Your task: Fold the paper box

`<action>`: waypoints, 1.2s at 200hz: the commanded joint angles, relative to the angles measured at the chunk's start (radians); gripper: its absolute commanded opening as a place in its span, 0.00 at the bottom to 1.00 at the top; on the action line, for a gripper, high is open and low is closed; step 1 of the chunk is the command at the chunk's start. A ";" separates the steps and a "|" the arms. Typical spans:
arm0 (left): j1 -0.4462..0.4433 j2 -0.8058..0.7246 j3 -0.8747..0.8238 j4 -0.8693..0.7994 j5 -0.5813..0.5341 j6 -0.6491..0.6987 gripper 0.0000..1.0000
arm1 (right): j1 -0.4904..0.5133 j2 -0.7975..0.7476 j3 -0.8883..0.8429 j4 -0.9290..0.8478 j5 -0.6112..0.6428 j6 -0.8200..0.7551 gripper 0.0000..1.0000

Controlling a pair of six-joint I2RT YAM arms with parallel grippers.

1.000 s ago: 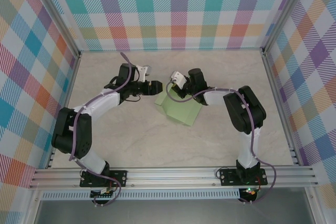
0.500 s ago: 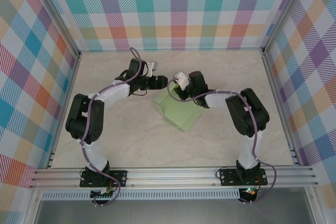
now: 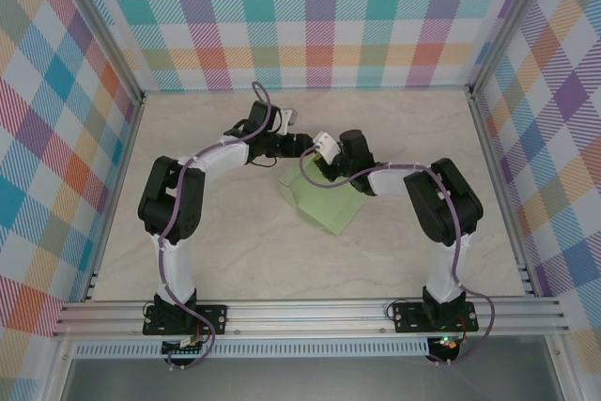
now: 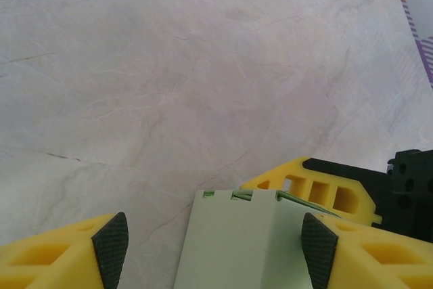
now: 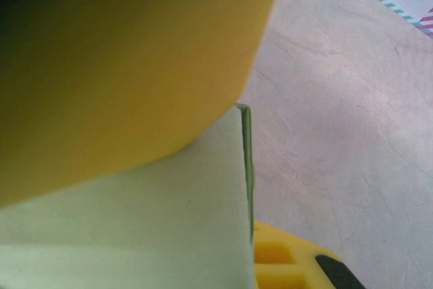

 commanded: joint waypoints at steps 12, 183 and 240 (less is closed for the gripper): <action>-0.052 0.024 0.030 -0.059 -0.020 0.047 0.70 | 0.031 -0.025 -0.029 0.064 0.154 0.085 0.10; -0.039 0.165 0.316 -0.065 0.181 0.096 0.76 | 0.093 -0.180 -0.259 0.151 0.403 0.549 0.12; -0.070 0.262 0.406 -0.223 0.226 0.213 0.72 | 0.093 -0.114 -0.319 0.282 0.404 0.542 0.14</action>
